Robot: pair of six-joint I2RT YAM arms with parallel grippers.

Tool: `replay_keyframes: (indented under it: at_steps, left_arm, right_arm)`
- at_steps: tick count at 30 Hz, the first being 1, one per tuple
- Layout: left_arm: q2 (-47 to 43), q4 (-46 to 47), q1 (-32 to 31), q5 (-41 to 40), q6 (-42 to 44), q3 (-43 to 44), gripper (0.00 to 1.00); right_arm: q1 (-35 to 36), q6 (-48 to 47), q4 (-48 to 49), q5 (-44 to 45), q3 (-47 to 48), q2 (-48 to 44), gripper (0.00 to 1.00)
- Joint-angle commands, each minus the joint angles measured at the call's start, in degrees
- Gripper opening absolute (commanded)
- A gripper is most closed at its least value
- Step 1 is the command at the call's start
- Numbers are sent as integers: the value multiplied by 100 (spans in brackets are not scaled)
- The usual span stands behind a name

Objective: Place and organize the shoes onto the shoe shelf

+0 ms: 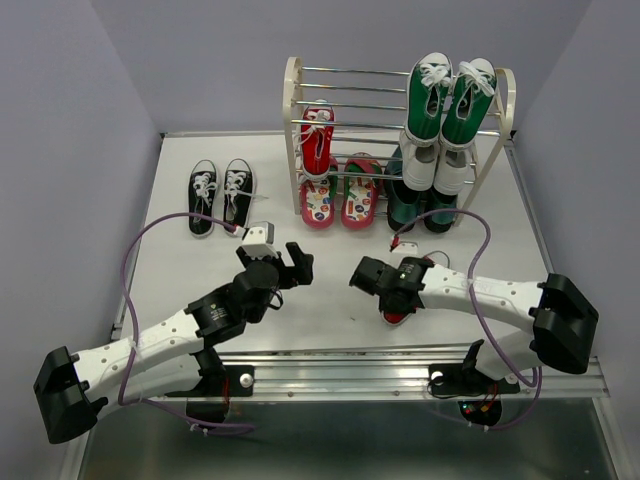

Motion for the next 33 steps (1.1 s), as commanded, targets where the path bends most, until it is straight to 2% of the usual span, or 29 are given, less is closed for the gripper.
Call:
replay_keyframes:
  at_steps: [1, 7, 12, 16, 23, 27, 29, 33]
  left_arm:
    - [-100, 65, -25, -326, 121, 170, 99]
    - [-109, 12, -25, -563, 130, 223, 99]
    - [-100, -58, -25, -669, 192, 319, 99]
    - [-187, -312, -7, -844, 130, 434, 99]
    - [-390, -665, 46, -994, -2, 592, 99]
    - [-267, -744, 81, -1003, -81, 733, 99]
    - [-206, -779, 116, -994, -72, 785, 99]
    - [-56, -735, 195, -924, 7, 856, 99]
  right_arm:
    - [91, -1984, 253, 309, 818, -132, 1]
    - [1021, -2689, -555, 274, 1792, -27, 1]
    - [1506, -2795, -1514, 713, 2612, 561, 1]
    - [1569, -2839, -1464, 810, 2964, 467, 1]
    - [1621, -3550, -821, 625, 3157, -176, 1]
    - [1621, -3464, -1145, 827, 3640, -115, 1]
    - [1621, -3263, -1515, 1204, 3939, -115, 1]
    - [1621, -3322, -1498, 1592, 4115, -159, 1]
